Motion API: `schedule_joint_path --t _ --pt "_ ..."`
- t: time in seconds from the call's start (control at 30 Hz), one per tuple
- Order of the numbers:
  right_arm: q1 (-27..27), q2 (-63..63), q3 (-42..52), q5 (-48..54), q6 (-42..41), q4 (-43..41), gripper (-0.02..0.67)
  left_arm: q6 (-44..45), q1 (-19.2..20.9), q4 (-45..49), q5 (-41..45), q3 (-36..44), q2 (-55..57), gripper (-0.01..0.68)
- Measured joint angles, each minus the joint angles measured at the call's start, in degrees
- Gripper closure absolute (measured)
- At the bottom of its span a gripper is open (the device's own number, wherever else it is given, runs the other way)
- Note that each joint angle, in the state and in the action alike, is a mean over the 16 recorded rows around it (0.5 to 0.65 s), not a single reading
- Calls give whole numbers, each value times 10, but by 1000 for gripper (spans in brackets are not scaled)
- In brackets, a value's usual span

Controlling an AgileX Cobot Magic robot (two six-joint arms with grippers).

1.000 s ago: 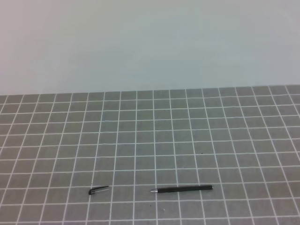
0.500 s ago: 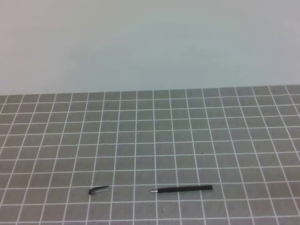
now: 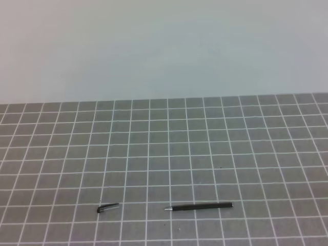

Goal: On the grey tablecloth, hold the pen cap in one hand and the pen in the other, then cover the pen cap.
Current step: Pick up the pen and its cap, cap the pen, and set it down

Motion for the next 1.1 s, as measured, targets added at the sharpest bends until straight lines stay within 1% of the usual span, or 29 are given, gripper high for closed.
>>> schedule_joint_path --t 0.13,0.27,0.5,0.63,0.77,0.87,0.97,1.1 --pt "0 45 -64 80 -42 -2 651 0 0 -3 13 -4 14 673" --pt "0 115 -129 158 -119 20 651 0 -1 -15 29 -10 35 673" --pt "1 295 -248 294 -331 111 652 0 -3 -50 55 -20 76 673" --pt "11 405 -310 356 -442 168 652 0 -3 -75 75 -28 92 673" --pt "37 515 -371 413 -539 209 651 1 -3 -101 97 -37 103 673" --pt "66 591 -411 445 -589 222 651 4 -3 -122 114 -43 111 673" --pt "101 663 -449 463 -618 215 651 17 -3 -158 128 -49 121 673" --pt "149 754 -502 483 -634 189 650 62 -3 -230 138 -53 140 673"
